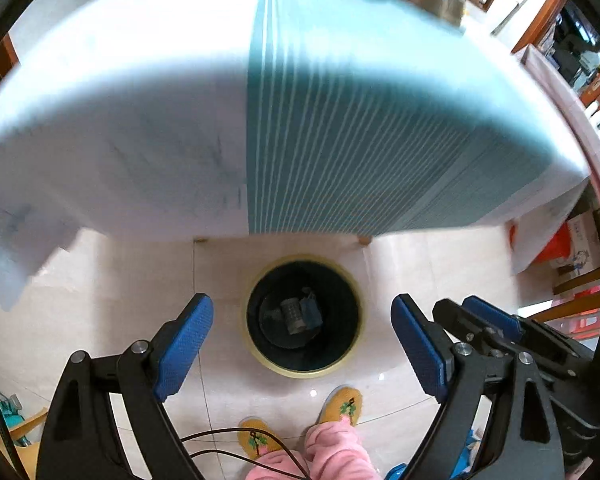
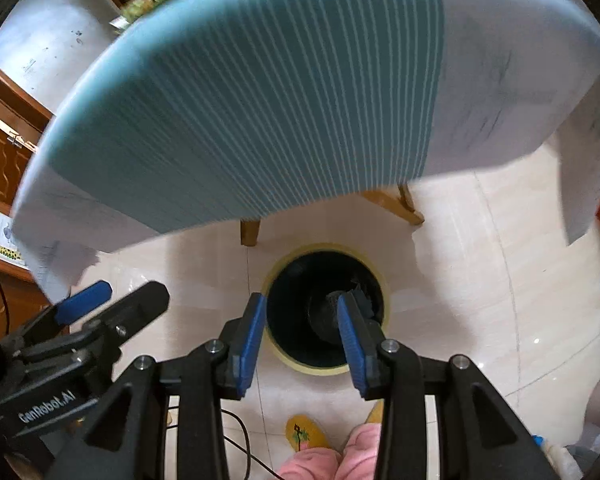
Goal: Collect trash
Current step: 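Raise both tools back toward the table, then grasp the red packet with the left tool while the right tool grasps the beige pulp tray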
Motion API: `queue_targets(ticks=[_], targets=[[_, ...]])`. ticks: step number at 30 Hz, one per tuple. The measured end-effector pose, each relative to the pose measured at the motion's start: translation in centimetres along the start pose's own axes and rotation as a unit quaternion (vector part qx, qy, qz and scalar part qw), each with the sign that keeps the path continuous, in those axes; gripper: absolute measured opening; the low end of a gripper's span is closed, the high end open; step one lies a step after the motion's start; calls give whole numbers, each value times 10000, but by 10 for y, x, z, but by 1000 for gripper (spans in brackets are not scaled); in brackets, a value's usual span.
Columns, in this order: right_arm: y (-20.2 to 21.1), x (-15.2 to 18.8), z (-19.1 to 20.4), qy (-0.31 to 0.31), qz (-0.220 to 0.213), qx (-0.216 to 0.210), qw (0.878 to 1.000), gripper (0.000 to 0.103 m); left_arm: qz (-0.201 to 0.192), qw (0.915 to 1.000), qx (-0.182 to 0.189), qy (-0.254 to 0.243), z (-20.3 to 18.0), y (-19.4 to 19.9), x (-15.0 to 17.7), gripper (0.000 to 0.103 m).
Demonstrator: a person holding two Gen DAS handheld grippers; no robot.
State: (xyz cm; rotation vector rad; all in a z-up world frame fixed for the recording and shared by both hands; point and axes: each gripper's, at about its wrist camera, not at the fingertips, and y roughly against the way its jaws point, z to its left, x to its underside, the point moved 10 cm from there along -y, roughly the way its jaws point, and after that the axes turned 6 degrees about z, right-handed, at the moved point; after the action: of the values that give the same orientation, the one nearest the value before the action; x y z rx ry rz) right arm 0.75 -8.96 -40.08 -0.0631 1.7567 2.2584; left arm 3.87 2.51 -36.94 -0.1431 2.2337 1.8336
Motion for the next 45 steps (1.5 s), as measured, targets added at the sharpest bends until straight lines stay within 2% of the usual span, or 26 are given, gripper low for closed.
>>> queue_targets(ticks=[5, 11, 14, 21, 26, 33, 40, 45], targets=[[75, -12, 23, 219, -174, 245, 9993, 38, -373, 9991, 99, -159, -18, 91, -22, 89], [165, -30, 61, 463, -526, 225, 9973, 38, -802, 9955, 197, -466, -32, 192, -41, 89], [203, -33, 75, 561, -740, 232, 9954, 38, -1016, 9926, 185, -641, -38, 238, -49, 89], [279, -37, 101, 836, -1226, 611, 9870, 39, -1625, 9827, 169, -870, -45, 323, -54, 89], [302, -43, 114, 995, -1495, 834, 9802, 42, -1830, 9788, 203, -899, -45, 349, -55, 89], [310, -60, 117, 1104, -1589, 1140, 9745, 42, -1907, 9776, 200, -864, -41, 353, -64, 89], [302, -101, 110, 1197, -1610, 1250, 9717, 42, -1916, 9792, 99, -663, -37, 335, -107, 89], [283, -146, 95, 1326, -1350, 1079, 9760, 42, -1839, 9818, -37, -473, -43, 307, -154, 89]])
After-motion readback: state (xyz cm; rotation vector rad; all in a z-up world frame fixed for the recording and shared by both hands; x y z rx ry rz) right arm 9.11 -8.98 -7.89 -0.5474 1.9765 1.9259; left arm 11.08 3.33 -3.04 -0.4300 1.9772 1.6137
